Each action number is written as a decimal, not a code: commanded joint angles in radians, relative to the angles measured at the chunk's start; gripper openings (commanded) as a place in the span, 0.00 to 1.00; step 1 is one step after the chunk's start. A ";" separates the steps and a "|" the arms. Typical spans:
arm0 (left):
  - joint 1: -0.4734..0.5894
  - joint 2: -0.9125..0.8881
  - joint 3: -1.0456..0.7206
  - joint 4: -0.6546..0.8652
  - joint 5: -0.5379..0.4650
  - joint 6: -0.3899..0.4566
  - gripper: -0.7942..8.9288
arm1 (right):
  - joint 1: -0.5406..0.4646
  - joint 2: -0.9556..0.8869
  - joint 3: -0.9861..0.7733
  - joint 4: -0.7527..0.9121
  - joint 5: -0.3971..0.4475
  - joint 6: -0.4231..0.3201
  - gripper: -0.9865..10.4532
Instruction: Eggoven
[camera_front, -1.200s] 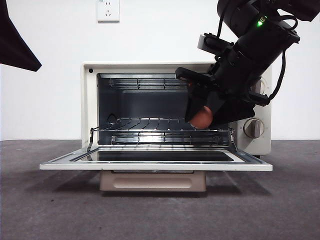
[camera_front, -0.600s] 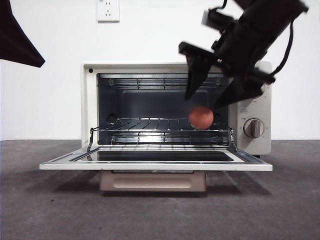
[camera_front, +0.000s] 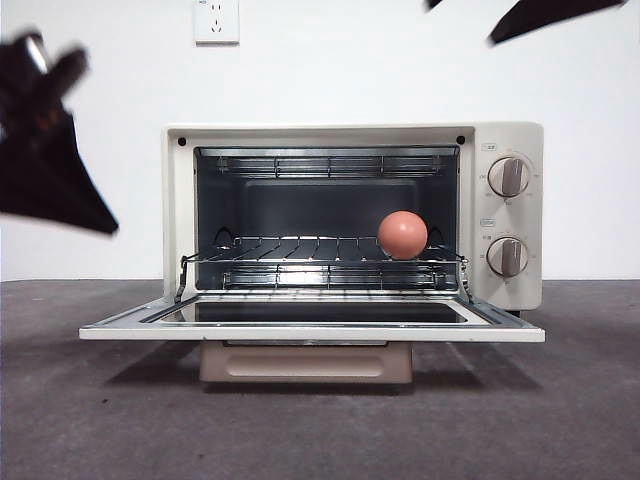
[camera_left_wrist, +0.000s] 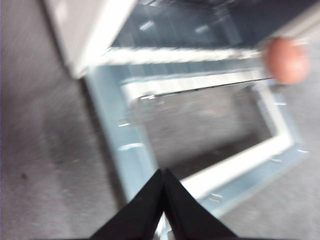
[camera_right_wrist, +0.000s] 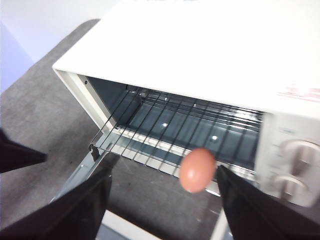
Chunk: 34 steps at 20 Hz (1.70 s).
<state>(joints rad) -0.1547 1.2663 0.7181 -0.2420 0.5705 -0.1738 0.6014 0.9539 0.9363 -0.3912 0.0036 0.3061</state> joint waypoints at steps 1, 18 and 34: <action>0.005 0.096 0.005 0.046 -0.003 -0.008 0.09 | 0.006 -0.059 0.019 -0.046 0.024 -0.033 0.38; 0.003 0.353 0.005 0.213 -0.038 -0.030 0.09 | 0.005 -0.185 0.019 -0.120 0.050 -0.053 0.38; 0.000 0.408 0.005 0.256 0.199 -0.031 0.09 | 0.005 -0.185 0.019 -0.118 0.050 -0.060 0.38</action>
<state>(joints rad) -0.1440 1.6581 0.7155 -0.0128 0.7116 -0.2047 0.6010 0.7616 0.9363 -0.5175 0.0498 0.2584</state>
